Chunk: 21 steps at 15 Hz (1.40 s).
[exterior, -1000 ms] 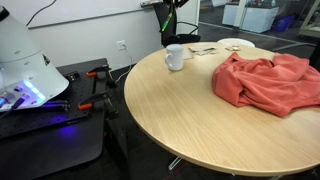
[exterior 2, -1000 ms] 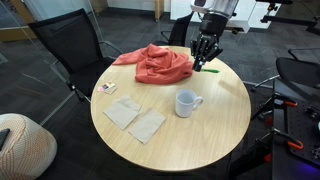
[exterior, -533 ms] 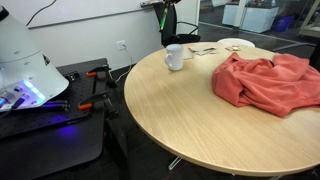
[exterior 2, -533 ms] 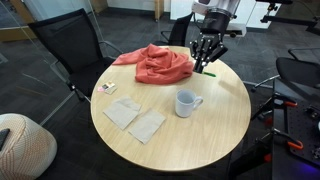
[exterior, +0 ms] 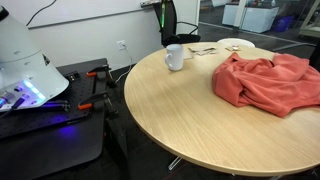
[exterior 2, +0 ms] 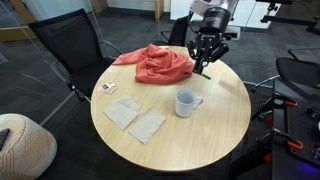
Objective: Put the pen in the mug
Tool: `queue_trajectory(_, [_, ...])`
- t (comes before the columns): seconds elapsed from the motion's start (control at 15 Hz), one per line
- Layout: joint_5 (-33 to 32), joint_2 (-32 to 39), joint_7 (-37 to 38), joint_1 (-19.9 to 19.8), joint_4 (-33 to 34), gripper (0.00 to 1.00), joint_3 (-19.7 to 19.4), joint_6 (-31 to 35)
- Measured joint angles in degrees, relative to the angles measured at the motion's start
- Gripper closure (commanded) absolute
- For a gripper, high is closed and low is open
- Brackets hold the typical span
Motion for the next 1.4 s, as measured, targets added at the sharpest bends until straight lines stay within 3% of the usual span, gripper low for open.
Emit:
queue_trajectory(0.27, [0.8, 0.3, -1.4, 0.0, 0.6, 0.89, -0.1, -1.3])
queue_trajectory(0.33, [0.8, 0.4, -1.4, 0.0, 0.6, 0.97, -0.1, -1.3])
queue_trajectory(0.67, [1.4, 0.9, -3.1, 0.0, 0.7, 0.97, -0.1, -1.3])
queue_trajectory(1.4, [14.4, 7.5, -26.2, -0.4, 0.6, 0.97, -0.5, 0.1])
